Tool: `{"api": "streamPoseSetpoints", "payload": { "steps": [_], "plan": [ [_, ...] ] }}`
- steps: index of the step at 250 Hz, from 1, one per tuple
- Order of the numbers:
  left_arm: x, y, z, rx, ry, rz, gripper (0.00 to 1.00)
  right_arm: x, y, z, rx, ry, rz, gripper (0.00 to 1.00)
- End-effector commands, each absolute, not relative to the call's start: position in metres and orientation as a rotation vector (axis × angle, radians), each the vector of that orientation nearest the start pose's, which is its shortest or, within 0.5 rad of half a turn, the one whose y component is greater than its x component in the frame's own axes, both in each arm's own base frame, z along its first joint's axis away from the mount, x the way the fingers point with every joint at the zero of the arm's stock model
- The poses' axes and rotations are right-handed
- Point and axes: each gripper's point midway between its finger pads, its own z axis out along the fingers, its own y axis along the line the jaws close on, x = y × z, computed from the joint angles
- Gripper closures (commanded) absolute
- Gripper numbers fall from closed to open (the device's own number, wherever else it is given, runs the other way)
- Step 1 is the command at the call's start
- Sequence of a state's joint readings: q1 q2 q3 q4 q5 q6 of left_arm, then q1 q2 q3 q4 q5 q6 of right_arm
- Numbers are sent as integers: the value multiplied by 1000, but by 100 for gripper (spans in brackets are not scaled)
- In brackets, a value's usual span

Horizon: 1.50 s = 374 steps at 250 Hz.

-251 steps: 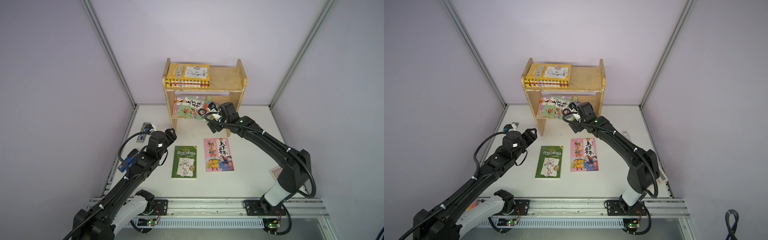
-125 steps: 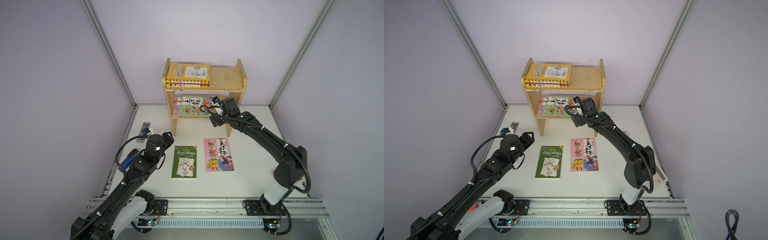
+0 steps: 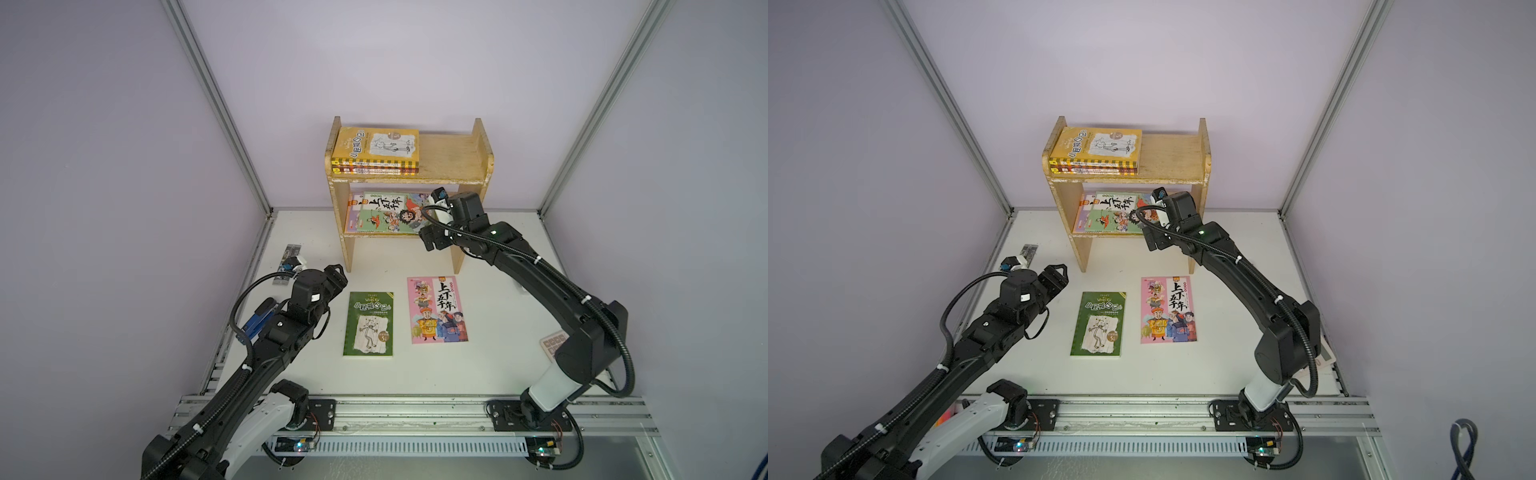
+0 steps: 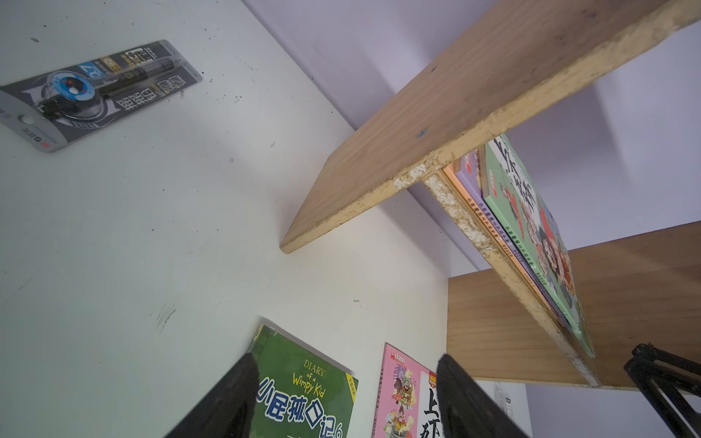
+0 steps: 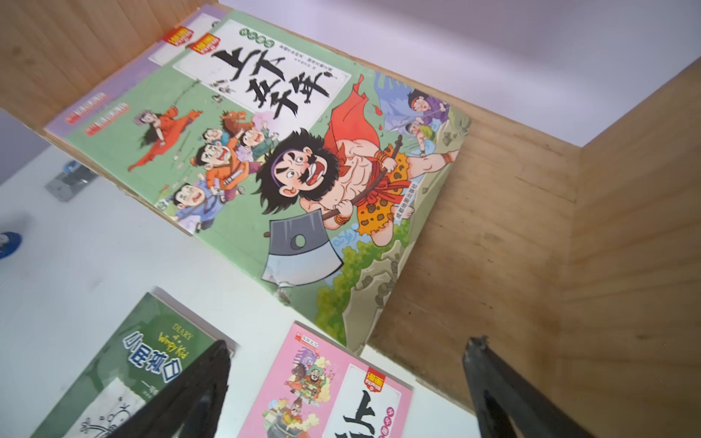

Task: Stacking books/files
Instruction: Move the book to the bookshelf.

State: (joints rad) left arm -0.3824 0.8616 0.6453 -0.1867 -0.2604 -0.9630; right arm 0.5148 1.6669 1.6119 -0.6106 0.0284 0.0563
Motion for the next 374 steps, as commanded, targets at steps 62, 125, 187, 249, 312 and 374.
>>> {"api": "streamPoseSetpoints", "payload": {
  "steps": [62, 125, 187, 249, 312, 374],
  "plan": [
    [313, -76, 223, -744, 1877, -607, 24, 438, 226, 286, -181, 2206, 333, 60],
    [307, -73, 217, -758, 1879, -606, 24, 462, 208, 268, -98, 2217, 143, 94],
    [302, -68, 216, -772, 1868, -597, 24, 475, 211, 255, -98, 2227, 104, 100],
    [299, -65, 218, -772, 1860, -592, 24, 481, 208, 241, -90, 2212, 71, 100],
    [297, -65, 217, -773, 1862, -592, 24, 488, 223, 228, -200, 2219, 95, 100],
    [294, -61, 217, -779, 1857, -584, 24, 493, 236, 225, -290, 2205, 117, 100]
  ]
}}
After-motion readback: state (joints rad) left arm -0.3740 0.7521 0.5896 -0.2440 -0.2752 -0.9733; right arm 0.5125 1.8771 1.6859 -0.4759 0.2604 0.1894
